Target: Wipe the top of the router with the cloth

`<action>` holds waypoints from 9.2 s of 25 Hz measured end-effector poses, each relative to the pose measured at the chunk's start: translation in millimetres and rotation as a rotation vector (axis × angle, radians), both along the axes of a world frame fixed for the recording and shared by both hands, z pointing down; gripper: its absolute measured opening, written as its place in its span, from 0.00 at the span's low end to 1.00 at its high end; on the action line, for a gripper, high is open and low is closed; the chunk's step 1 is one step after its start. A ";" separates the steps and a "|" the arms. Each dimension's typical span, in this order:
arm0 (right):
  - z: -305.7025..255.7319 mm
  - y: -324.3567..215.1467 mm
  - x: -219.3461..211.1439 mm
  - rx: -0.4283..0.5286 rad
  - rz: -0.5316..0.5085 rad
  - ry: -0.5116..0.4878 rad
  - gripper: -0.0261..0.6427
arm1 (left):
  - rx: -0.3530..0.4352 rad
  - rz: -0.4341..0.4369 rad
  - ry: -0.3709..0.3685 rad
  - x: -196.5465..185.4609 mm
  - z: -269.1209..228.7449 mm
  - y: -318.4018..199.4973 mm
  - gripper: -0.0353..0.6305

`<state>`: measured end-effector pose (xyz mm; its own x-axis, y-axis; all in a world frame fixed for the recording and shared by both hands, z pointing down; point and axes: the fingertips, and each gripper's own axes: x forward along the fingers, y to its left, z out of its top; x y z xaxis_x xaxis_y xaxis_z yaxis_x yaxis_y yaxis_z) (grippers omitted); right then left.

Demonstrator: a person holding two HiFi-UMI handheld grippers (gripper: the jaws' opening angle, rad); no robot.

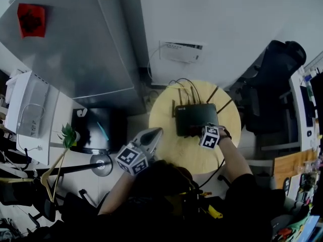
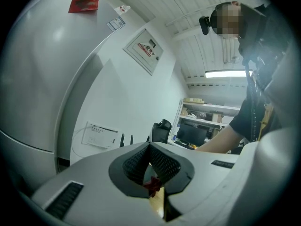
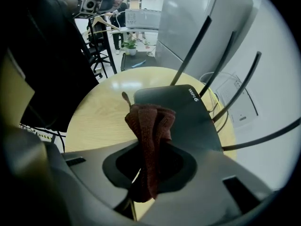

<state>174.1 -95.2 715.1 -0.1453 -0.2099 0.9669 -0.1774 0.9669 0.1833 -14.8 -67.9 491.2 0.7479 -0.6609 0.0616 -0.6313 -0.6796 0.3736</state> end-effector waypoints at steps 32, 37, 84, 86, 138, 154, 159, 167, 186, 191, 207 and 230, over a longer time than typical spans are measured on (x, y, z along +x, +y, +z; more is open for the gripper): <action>-35.9 -121.8 60.5 0.431 -0.002 0.092 0.14 | -0.068 -0.021 -0.051 4.3 20.4 -3.1 0.05; -29.2 -138.1 47.5 0.506 -0.004 0.153 0.14 | -0.091 -0.039 -0.074 3.6 25.6 -3.7 0.05; -0.9 -5.7 63.3 0.194 0.206 0.070 0.14 | -0.008 0.118 -0.018 24.3 2.3 -3.4 0.05; -0.9 -1.6 63.4 0.194 0.213 0.068 0.14 | -0.005 0.123 -0.014 25.3 2.7 -2.9 0.05; 3.2 -2.1 -136.8 -0.310 1.050 -0.635 0.14 | -0.012 -0.009 0.017 -44.6 0.2 -9.2 0.05; 46.2 -36.1 -133.6 -0.281 1.731 -0.603 0.14 | -0.033 0.003 0.000 -84.7 6.6 -23.6 0.05; 46.0 -27.8 -130.8 -0.285 1.812 -0.626 0.14 | -0.006 0.061 -0.056 -69.1 4.9 -25.4 0.05; 44.3 -11.5 -123.7 -0.299 1.939 -0.662 0.14 | 0.011 0.128 -0.017 -49.3 0.8 -22.5 0.05; 56.6 32.3 -100.6 -0.382 1.600 -0.531 0.14 | 0.017 0.125 0.024 -26.9 -4.3 -2.4 0.05; 55.4 41.1 -88.1 -0.403 1.421 -0.476 0.14 | 0.019 0.127 0.025 -13.4 -5.7 2.9 0.05; 56.3 38.6 15.1 -0.303 1.084 -0.376 0.14 | 0.020 0.143 -0.027 26.7 -3.9 14.1 0.05; 59.9 25.6 96.8 -0.313 1.090 -0.425 0.14 | -0.031 0.167 -0.071 89.9 9.9 14.5 0.05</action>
<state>271.0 -69.7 775.1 -0.3564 -0.1861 0.9156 -0.9157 0.2644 -0.3026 75.1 -53.4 501.2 0.8402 -0.5247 0.1368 -0.5362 -0.7662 0.3542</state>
